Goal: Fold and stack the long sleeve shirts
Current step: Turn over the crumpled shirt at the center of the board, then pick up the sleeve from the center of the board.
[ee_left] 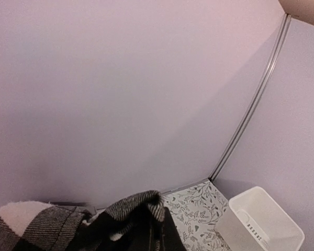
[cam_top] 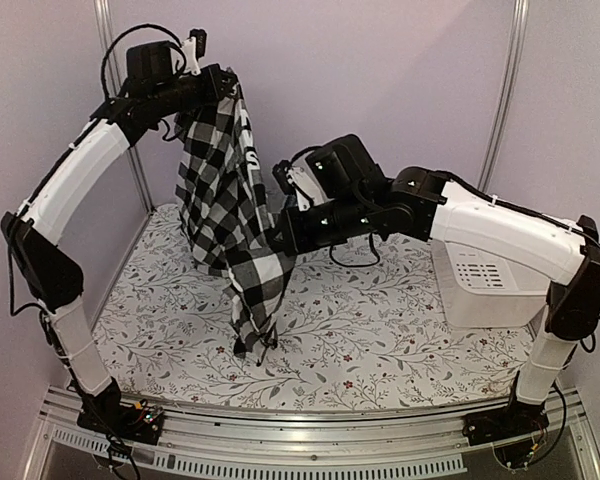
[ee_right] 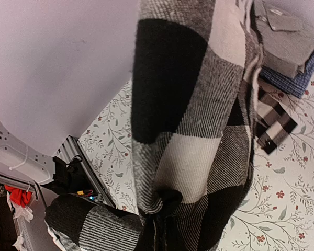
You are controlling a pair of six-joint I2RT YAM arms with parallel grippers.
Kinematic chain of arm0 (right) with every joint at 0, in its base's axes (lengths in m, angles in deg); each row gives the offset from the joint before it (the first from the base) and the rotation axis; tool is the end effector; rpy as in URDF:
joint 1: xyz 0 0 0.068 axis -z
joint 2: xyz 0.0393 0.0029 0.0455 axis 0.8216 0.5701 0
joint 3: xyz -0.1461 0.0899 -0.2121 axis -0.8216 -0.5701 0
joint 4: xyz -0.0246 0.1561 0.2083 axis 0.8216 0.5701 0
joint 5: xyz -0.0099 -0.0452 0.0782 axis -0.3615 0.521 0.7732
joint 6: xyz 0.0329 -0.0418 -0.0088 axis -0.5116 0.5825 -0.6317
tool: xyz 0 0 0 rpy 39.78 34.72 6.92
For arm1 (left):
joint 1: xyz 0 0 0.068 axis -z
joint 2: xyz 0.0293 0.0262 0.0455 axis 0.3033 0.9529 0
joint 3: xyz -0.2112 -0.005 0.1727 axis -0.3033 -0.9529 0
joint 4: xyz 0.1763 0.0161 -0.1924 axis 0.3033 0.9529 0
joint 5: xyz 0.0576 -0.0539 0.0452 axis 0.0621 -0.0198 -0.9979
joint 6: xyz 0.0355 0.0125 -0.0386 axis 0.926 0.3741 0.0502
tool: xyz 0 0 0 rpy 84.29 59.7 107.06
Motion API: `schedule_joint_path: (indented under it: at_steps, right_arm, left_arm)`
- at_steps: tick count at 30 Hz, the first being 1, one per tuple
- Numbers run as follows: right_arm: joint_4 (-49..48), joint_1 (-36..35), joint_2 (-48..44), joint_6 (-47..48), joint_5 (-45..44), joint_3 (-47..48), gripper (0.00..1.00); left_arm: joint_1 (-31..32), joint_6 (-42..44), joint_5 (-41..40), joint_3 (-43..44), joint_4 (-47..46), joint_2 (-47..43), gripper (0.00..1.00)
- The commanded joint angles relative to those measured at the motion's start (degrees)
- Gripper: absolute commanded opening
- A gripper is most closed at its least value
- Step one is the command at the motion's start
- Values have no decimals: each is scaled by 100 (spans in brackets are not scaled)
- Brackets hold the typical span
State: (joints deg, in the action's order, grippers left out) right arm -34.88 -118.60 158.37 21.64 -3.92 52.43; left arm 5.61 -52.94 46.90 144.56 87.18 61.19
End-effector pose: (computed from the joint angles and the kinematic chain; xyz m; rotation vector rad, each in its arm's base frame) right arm 0.1878 0.3762 0.3906 -0.7537 2.1416 0.9003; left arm 0.3605 -0.1600 0.5114 0.1434 1.6088 -0.6941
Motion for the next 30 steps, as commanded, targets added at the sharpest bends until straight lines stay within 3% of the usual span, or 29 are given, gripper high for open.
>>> schedule_joint_path:
  at_steps: [1,4,7,9,11,12,15,19,25,30]
  right_arm:
    - [-547,924,-598,-684,776,-1864,0]
    - [-783,1345,-1044,-977,685,-3140,2]
    - [-790,1468,-1322,-1091,259,-3946,8]
    - [-782,1475,-1423,-1141,71,-4212,16]
    - [-718,1475,-1498,-1189,-173,-4336,29]
    - [-697,1475,-1547,-1203,-311,-4362,39]
    - [-619,1470,-1653,-1173,-654,-4346,54]
    - [-482,1445,-1647,-946,-1005,-4091,64]
    - [-467,1389,-1351,-463,-1245,-3560,71]
    - [-509,1386,-1082,-189,-1242,-3311,72]
  left_arm:
    - [427,379,561,373,685,1277,0]
    - [854,351,766,951,1047,2191,0]
    - [1148,257,837,1356,1252,2903,7]
    - [1253,227,821,1550,1294,3140,17]
    - [1269,188,760,1614,1306,3160,38]
    - [1260,210,674,1602,1325,3055,45]
    - [1200,299,215,1286,1471,2550,64]
    - [884,-39,-588,-490,1261,1237,69]
    - [-27,-469,-834,-3894,668,-736,69]
    - [-747,-542,-626,-5447,293,-1591,69]
